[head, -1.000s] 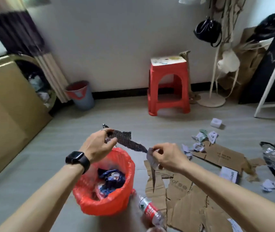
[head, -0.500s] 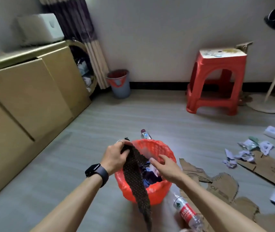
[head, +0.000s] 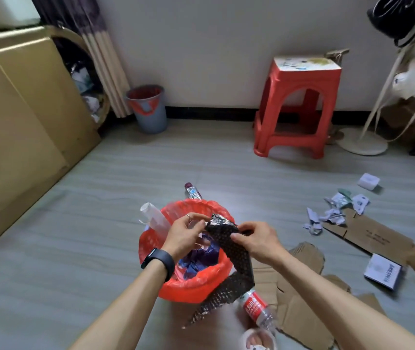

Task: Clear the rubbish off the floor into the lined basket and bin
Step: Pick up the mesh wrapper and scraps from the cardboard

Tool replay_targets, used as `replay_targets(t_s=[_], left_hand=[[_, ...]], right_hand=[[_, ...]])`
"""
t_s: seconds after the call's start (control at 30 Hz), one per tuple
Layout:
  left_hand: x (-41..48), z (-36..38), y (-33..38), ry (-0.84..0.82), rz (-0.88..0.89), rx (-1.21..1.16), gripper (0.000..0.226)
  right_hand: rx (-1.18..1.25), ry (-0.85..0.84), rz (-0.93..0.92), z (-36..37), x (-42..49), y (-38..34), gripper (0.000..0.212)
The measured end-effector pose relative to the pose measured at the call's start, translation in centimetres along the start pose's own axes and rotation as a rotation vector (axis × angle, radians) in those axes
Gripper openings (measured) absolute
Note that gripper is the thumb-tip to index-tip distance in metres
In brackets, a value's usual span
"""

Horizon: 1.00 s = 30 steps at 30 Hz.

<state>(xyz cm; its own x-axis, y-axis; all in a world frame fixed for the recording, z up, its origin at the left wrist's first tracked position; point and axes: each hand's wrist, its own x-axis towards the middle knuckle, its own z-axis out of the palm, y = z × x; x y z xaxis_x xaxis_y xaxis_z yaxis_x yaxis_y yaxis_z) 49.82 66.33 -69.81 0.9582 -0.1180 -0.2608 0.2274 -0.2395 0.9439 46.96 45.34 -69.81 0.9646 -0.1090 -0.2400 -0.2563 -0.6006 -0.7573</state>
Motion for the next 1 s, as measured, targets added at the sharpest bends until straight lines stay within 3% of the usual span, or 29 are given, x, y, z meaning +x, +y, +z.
replay_targets(t_s=[0.1, 0.2, 0.23, 0.3, 0.4, 0.53, 0.7, 0.77, 0.87, 0.9, 1.0], left_hand=[[0.8, -0.4, -2.1, 0.134, 0.027, 0.444, 0.024], [0.6, -0.3, -3.0, -0.028, -0.049, 0.843, 0.036], [0.3, 0.1, -2.3, -0.081, -0.068, 0.820, 0.049], [-0.3, 1.5, 0.3, -0.100, -0.010, 0.501, 0.062], [-0.9, 4.7, 5.6, -0.162, 0.179, 0.174, 0.057], [-2.6, 10.1, 11.4, -0.396, 0.322, 0.077, 0.032], [-4.2, 15.4, 14.6, -0.378, 0.254, -0.019, 0.024], [-4.7, 17.2, 15.6, -0.373, 0.304, 0.115, 0.015], [-5.7, 19.9, 16.8, -0.445, 0.408, 0.344, 0.008], [-5.9, 20.5, 17.0, -0.467, 0.414, 0.358, 0.008], [-6.6, 22.5, 17.1, -0.489, 0.388, 0.252, 0.015]], right_hand=[[-0.090, 0.144, 0.040, -2.5, -0.3, 1.3, 0.029], [-0.102, 0.138, 0.037, -4.8, -1.4, 2.3, 0.024], [-0.103, 0.115, 0.031, -5.5, -1.8, 2.5, 0.023], [-0.076, 0.042, 0.019, -7.1, -2.6, 2.4, 0.021], [0.009, -0.044, -0.034, -10.3, -4.5, 1.7, 0.017], [0.129, -0.038, -0.129, -14.2, -7.6, 1.2, 0.009], [0.315, 0.046, -0.038, -17.8, -11.0, 2.9, 0.041], [0.285, 0.074, -0.028, -19.0, -12.0, 4.1, 0.048], [0.289, 0.115, -0.018, -21.1, -13.6, 5.7, 0.075], [0.291, 0.121, -0.032, -21.6, -13.8, 6.0, 0.071], [0.310, 0.135, -0.082, -22.7, -14.2, 6.9, 0.020]])
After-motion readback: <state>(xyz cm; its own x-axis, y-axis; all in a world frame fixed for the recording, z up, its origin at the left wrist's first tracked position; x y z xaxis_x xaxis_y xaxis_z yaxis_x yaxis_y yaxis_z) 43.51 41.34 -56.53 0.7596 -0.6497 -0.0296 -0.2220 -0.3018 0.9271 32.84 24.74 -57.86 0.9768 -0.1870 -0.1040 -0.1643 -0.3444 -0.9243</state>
